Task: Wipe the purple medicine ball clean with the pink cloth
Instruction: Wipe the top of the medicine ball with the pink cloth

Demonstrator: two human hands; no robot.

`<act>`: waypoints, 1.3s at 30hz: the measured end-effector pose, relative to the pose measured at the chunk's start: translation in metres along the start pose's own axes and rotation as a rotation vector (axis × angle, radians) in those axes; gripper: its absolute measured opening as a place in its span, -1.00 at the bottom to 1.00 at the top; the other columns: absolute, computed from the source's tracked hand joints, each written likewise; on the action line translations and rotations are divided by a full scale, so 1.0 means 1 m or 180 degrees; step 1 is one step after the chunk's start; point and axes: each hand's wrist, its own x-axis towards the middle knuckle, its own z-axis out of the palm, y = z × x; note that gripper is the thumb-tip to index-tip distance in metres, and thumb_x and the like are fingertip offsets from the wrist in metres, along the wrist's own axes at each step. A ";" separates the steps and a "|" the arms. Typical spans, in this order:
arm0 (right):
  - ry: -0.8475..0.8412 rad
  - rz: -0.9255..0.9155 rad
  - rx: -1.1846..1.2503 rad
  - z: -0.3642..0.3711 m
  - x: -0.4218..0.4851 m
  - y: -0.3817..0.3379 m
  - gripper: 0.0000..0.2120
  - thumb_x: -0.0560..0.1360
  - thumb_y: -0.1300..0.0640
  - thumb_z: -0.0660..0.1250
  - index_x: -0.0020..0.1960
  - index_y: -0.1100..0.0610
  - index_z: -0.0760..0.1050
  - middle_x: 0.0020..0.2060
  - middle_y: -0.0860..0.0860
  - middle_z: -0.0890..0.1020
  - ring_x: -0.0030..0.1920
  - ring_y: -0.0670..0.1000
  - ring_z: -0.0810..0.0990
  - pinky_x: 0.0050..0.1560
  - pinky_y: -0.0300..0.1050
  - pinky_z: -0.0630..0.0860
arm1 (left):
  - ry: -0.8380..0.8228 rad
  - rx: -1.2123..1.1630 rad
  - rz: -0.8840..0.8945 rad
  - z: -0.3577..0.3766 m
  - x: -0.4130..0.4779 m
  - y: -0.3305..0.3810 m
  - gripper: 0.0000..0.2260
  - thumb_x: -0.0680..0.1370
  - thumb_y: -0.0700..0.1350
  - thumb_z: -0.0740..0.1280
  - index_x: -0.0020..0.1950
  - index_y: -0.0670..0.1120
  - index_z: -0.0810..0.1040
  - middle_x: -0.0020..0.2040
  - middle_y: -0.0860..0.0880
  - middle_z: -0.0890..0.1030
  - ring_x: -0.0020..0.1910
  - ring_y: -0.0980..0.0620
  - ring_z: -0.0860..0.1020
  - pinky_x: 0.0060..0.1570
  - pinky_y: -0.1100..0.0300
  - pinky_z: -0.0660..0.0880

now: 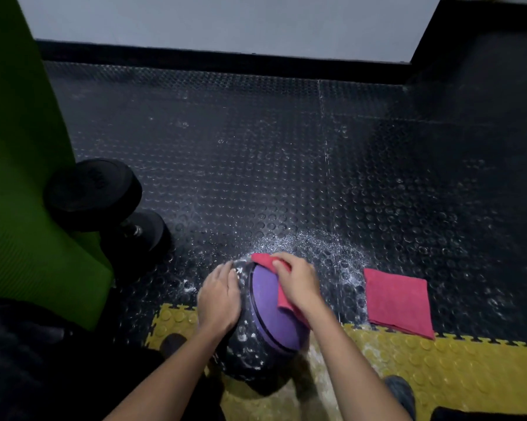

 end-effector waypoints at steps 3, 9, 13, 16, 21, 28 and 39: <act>0.0180 0.0768 0.1248 -0.020 0.004 0.011 -0.78 0.55 0.20 0.20 0.13 0.09 0.54 -0.06 0.05 0.63 -0.18 0.00 0.53 -0.17 -0.16 0.49 | 0.0046 -0.0136 0.0166 -0.001 -0.023 -0.012 -0.61 0.66 -0.02 -0.05 0.47 -0.02 0.26 0.47 0.03 0.30 0.46 0.08 0.22 0.46 0.03 0.13; 0.0576 0.1118 0.1936 -0.043 -0.017 0.052 -0.80 0.55 0.22 0.20 0.11 0.09 0.53 -0.04 0.13 0.63 -0.16 0.12 0.58 -0.11 0.04 0.53 | -0.0075 -0.0041 -0.0400 -0.004 -0.025 0.009 -0.62 0.64 0.06 0.01 0.42 -0.01 0.32 0.44 0.03 0.33 0.44 0.01 0.25 0.44 -0.19 0.05; 0.0474 0.0080 0.1041 0.000 -0.052 0.042 -0.77 0.53 0.12 0.24 0.15 0.03 0.54 0.11 -0.15 0.54 0.12 -0.14 0.44 0.09 -0.33 0.29 | 0.0064 0.0441 -0.0392 0.011 -0.032 0.021 -0.51 0.61 0.19 -0.01 0.49 0.01 0.21 0.52 0.01 0.18 0.50 -0.02 0.10 0.43 -0.13 0.09; 0.0468 -0.0242 0.0126 0.028 -0.067 0.043 -0.63 0.44 -0.20 0.13 0.19 -0.19 0.48 0.21 -0.37 0.39 0.26 -0.27 0.25 0.25 -0.21 0.18 | 0.0155 0.0425 -0.0295 0.011 -0.030 0.008 -0.52 0.61 0.17 -0.02 0.48 0.01 0.25 0.50 0.02 0.25 0.48 0.01 0.15 0.42 -0.10 0.13; 0.0317 0.0866 0.1128 0.015 -0.028 0.057 -0.74 0.54 0.06 0.21 0.20 0.02 0.51 0.14 -0.03 0.58 0.15 0.00 0.51 0.19 -0.10 0.41 | 0.0060 0.0449 -0.0286 0.005 -0.025 0.005 -0.55 0.62 0.13 0.02 0.49 0.04 0.21 0.51 0.06 0.22 0.49 0.04 0.13 0.42 -0.09 0.13; 0.0511 -0.0034 -0.0088 0.026 -0.051 0.022 -0.72 0.52 -0.01 0.17 0.20 -0.14 0.48 0.19 -0.21 0.51 0.23 -0.06 0.39 0.23 -0.09 0.33 | 0.0120 0.0490 -0.0261 0.007 -0.031 0.002 -0.36 0.47 0.24 -0.13 0.49 0.04 0.21 0.51 0.07 0.22 0.49 0.05 0.13 0.42 -0.04 0.12; 0.0953 0.0830 0.0603 0.025 -0.048 0.052 -0.73 0.53 0.14 0.19 0.19 -0.02 0.51 0.15 -0.04 0.58 0.14 0.06 0.52 0.10 -0.12 0.40 | -0.0109 0.0503 -0.0105 0.004 -0.006 0.010 -0.57 0.62 0.13 0.03 0.46 0.04 0.29 0.47 0.06 0.29 0.46 0.03 0.21 0.39 -0.12 0.18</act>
